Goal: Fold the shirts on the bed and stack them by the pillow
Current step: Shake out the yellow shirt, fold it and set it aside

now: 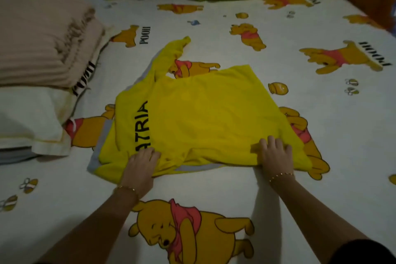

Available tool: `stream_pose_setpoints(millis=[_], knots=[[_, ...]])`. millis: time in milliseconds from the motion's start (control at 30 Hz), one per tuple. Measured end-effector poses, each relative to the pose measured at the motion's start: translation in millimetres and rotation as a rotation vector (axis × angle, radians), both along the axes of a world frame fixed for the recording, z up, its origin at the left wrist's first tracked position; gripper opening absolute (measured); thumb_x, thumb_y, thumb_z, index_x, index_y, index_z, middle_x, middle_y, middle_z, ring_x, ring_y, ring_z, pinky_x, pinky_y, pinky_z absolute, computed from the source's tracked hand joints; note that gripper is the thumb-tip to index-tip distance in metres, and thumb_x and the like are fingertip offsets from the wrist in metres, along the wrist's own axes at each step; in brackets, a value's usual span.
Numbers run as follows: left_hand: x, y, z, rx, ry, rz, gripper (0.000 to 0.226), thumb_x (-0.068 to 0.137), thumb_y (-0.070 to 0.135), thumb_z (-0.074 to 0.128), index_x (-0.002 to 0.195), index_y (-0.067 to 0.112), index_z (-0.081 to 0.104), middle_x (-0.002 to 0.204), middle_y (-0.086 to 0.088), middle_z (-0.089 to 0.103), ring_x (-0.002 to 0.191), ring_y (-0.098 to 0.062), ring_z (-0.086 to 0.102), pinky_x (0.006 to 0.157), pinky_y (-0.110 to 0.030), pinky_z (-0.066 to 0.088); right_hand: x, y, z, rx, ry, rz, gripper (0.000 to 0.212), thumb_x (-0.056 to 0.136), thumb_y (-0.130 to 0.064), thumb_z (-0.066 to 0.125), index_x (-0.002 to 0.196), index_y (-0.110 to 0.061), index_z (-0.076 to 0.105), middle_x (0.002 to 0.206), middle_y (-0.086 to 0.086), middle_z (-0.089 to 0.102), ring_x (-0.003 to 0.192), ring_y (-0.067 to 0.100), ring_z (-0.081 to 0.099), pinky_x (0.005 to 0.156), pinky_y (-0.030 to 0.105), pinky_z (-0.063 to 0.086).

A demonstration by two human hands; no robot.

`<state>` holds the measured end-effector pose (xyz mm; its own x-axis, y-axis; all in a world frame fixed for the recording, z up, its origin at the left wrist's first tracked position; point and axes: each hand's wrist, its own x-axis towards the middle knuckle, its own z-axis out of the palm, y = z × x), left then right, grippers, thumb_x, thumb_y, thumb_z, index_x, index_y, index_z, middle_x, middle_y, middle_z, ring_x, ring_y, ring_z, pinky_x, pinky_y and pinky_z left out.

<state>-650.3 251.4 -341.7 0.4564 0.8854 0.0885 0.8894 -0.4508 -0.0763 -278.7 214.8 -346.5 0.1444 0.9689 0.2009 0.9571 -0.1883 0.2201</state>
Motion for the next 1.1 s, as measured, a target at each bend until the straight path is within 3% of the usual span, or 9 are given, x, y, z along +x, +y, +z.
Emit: stream_pose_setpoints(millis=[100,200,367,533,667,800,900,1000,1100], knots=[[-9,-5,7,-0.025,-0.034,0.054,0.070,0.030,-0.008,0.082,0.087,0.015,0.049,0.074,-0.006,0.054,0.059,-0.025,0.056,0.039,-0.028,0.045,11,-5,6,-0.078,-0.020,-0.066,0.026,0.066,-0.003,0.077,0.086,-0.004,0.061,0.079,0.019,0.057,0.074,0.036,0.058,0.060,0.045,0.047],[-20,-21,15,0.031,-0.061,0.063,0.068,0.040,-0.016,0.078,0.092,0.013,0.047,0.073,-0.011,0.054,0.055,-0.029,0.056,0.039,-0.032,0.043,30,-21,18,-0.201,0.007,-0.087,0.020,0.084,-0.008,0.065,0.102,-0.006,0.057,0.091,0.017,0.061,0.085,0.036,0.060,0.066,0.043,0.049],[-46,-80,28,0.129,0.000,0.001,0.069,0.042,-0.011,0.083,0.100,0.009,0.051,0.077,-0.014,0.055,0.063,-0.032,0.057,0.051,-0.038,0.045,45,-66,31,-0.123,0.064,0.022,0.037,0.054,-0.002,0.087,0.078,0.000,0.059,0.061,0.019,0.053,0.050,0.036,0.056,0.040,0.036,0.042],[-67,-145,30,0.144,-0.003,0.022,0.072,0.039,-0.016,0.082,0.098,0.009,0.048,0.082,-0.019,0.054,0.064,-0.034,0.056,0.052,-0.040,0.047,40,-129,34,-0.206,0.030,0.108,0.040,0.037,0.005,0.088,0.066,-0.001,0.062,0.060,0.019,0.054,0.051,0.037,0.055,0.042,0.038,0.045],[-68,-185,30,0.249,-0.050,0.078,0.066,0.050,-0.019,0.078,0.105,0.006,0.053,0.097,-0.021,0.049,0.081,-0.034,0.044,0.061,-0.049,0.047,33,-174,32,-0.233,-0.005,0.117,0.036,0.038,0.006,0.088,0.064,-0.003,0.063,0.065,0.019,0.054,0.059,0.037,0.055,0.050,0.041,0.046],[-71,-209,46,0.288,-0.048,0.105,0.044,0.059,-0.017,0.075,0.090,0.005,0.053,0.080,-0.017,0.047,0.072,-0.030,0.038,0.056,-0.042,0.039,29,-199,43,-0.251,-0.032,0.113,0.028,0.048,0.003,0.084,0.066,-0.005,0.064,0.068,0.017,0.055,0.064,0.036,0.055,0.054,0.041,0.045],[-80,-229,62,0.137,-0.035,0.064,0.045,0.057,-0.019,0.074,0.077,0.009,0.044,0.064,-0.014,0.043,0.055,-0.028,0.045,0.048,-0.032,0.025,23,-222,51,-0.287,-0.019,0.097,0.026,0.054,0.005,0.081,0.072,-0.006,0.065,0.072,0.017,0.056,0.070,0.035,0.055,0.059,0.041,0.045],[-86,-264,59,-0.082,-0.148,0.148,0.048,0.056,-0.023,0.068,0.080,0.010,0.043,0.067,-0.011,0.046,0.052,-0.025,0.049,0.042,-0.031,0.035,15,-249,57,-0.439,-0.008,0.070,0.022,0.078,-0.001,0.065,0.099,-0.007,0.063,0.100,0.017,0.058,0.096,0.036,0.053,0.077,0.043,0.043],[-86,-304,51,-0.430,-0.175,0.410,0.026,0.083,-0.001,0.059,0.091,0.013,0.039,0.082,-0.006,0.046,0.071,-0.022,0.049,0.063,-0.038,0.045,3,-277,57,-0.656,-0.015,-0.013,0.033,0.090,-0.009,0.053,0.123,-0.011,0.048,0.125,0.012,0.046,0.118,0.030,0.042,0.092,0.040,0.038]])
